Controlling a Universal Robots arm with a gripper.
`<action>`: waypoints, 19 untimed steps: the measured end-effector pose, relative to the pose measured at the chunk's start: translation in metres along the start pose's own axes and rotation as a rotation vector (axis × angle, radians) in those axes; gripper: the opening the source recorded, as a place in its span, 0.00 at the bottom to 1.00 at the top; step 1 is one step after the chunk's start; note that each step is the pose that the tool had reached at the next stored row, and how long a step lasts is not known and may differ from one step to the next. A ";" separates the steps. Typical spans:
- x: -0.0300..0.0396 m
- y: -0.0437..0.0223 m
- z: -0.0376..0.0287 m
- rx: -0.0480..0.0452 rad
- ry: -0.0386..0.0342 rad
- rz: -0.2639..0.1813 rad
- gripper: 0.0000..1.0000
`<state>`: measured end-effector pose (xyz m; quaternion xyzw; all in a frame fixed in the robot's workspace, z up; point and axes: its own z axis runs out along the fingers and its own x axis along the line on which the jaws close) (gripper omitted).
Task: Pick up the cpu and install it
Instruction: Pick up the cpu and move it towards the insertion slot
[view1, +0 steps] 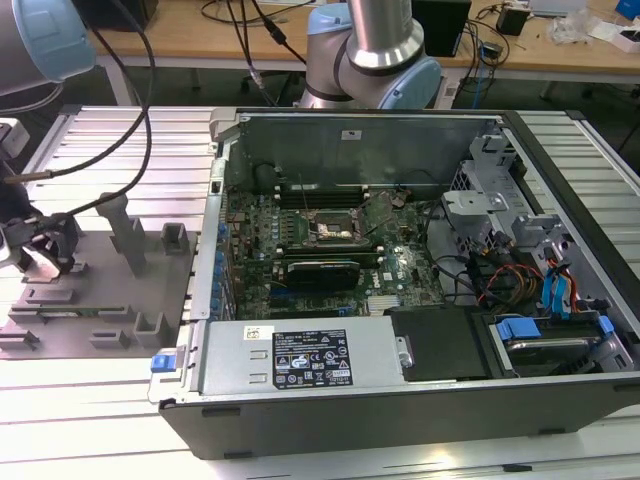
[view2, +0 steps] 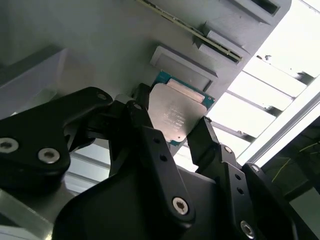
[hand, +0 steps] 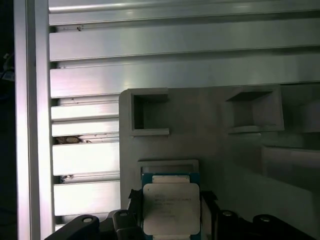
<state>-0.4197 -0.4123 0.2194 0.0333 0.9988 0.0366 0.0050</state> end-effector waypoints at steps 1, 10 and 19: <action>0.0000 0.0002 -0.0019 -0.0002 -0.0002 0.000 0.55; -0.0003 0.0020 -0.0245 -0.0002 -0.0002 0.000 0.55; -0.0005 0.0040 -0.0478 -0.0002 -0.0002 0.000 0.55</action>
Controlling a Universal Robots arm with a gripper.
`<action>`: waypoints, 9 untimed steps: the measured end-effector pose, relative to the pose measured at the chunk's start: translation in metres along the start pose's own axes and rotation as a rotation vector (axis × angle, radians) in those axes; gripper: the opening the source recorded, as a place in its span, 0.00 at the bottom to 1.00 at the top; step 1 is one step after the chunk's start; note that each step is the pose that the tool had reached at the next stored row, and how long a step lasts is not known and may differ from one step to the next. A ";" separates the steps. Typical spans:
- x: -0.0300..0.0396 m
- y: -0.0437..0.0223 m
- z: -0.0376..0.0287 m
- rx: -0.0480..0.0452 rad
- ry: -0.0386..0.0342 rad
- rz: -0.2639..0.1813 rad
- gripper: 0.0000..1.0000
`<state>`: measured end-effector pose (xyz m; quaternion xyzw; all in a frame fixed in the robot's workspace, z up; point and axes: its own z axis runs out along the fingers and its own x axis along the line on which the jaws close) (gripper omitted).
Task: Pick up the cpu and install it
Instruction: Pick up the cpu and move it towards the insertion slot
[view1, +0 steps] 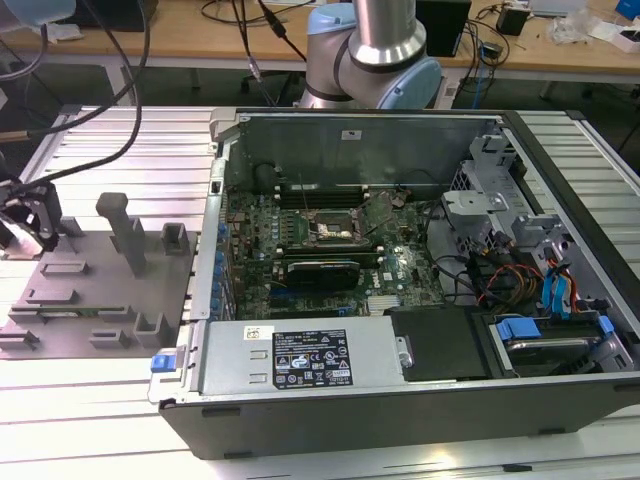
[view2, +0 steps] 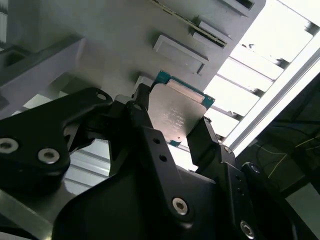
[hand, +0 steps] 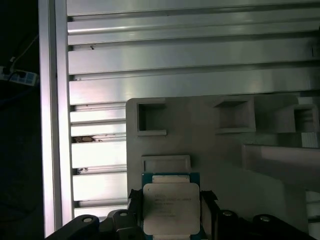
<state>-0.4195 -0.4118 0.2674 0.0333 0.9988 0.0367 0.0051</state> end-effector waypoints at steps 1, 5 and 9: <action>0.0000 0.0003 -0.0032 0.0000 0.0001 0.000 0.55; -0.0002 0.0016 -0.0178 0.0000 0.0000 0.000 0.55; -0.0005 0.0027 -0.0296 0.0000 0.0000 0.000 0.55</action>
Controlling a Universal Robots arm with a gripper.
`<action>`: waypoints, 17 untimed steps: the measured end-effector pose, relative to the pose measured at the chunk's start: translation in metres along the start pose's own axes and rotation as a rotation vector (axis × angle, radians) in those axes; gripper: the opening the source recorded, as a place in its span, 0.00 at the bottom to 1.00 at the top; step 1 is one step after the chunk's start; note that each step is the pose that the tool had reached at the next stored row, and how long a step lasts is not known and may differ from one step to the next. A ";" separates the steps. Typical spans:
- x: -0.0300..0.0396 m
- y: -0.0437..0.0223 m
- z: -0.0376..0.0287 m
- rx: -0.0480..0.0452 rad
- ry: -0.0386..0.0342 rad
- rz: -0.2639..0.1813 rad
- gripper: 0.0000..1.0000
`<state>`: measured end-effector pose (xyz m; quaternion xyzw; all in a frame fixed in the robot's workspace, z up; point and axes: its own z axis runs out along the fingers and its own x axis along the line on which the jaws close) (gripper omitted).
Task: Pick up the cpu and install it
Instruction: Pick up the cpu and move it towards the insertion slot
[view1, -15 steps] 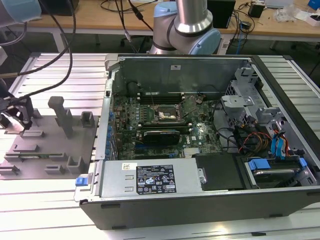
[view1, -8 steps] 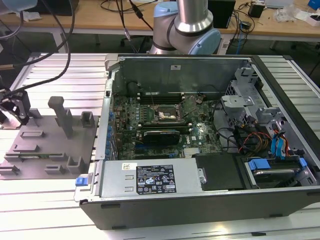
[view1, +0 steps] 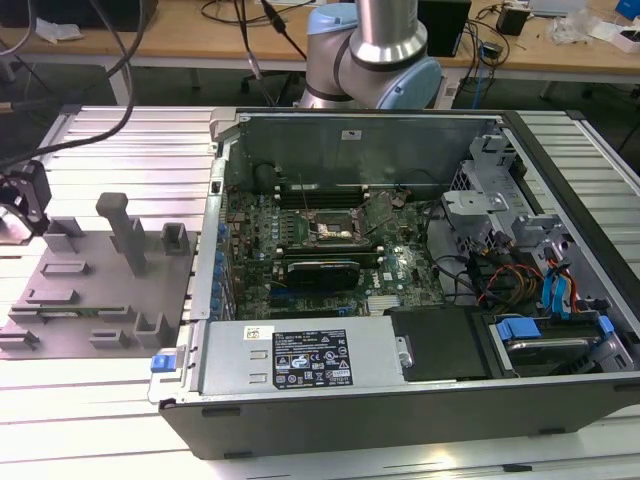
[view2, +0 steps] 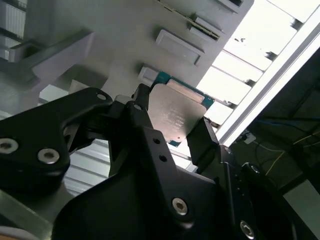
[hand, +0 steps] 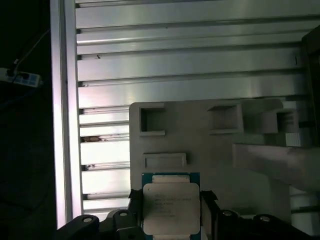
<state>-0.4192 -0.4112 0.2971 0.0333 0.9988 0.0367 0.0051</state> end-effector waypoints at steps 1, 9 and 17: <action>-0.0001 0.0002 -0.0028 0.0001 0.0001 0.000 0.55; -0.0010 0.0040 -0.0445 0.0000 0.0000 0.000 0.55; -0.0013 0.0057 -0.0681 0.0000 0.0000 0.000 0.55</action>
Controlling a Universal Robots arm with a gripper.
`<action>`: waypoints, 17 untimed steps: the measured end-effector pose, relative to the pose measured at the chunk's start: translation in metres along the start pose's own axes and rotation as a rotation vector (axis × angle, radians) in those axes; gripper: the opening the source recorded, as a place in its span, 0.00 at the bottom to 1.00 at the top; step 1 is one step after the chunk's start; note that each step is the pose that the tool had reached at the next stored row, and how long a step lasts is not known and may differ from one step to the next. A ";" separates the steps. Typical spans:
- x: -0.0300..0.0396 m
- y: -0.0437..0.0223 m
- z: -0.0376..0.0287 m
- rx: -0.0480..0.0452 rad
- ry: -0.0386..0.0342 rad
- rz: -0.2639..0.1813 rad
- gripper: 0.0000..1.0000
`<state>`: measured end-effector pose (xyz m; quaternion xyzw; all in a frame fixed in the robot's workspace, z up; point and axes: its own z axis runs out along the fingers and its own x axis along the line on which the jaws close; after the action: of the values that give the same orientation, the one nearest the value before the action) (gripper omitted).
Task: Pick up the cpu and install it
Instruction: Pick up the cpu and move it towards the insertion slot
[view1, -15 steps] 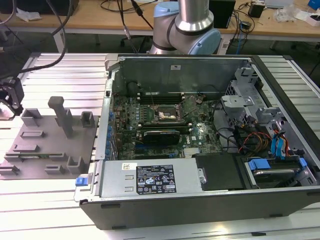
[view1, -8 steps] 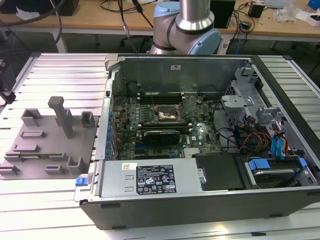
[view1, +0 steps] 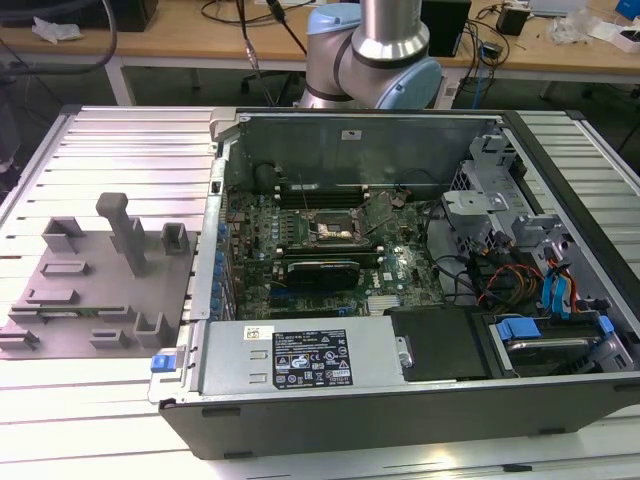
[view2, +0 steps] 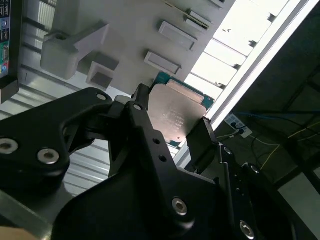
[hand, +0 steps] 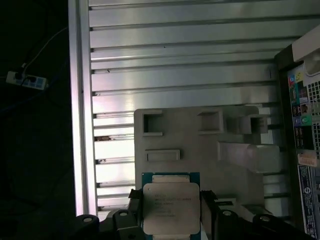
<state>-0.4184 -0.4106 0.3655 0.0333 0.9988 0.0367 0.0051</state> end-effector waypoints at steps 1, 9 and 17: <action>0.0000 0.0002 -0.0029 0.0001 0.0001 0.000 0.55; -0.0002 0.0016 -0.0222 0.0000 0.0000 0.000 0.55; -0.0008 0.0032 -0.0425 0.0006 -0.0001 0.000 0.55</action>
<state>-0.4179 -0.4106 0.4081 0.0333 0.9988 0.0364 0.0052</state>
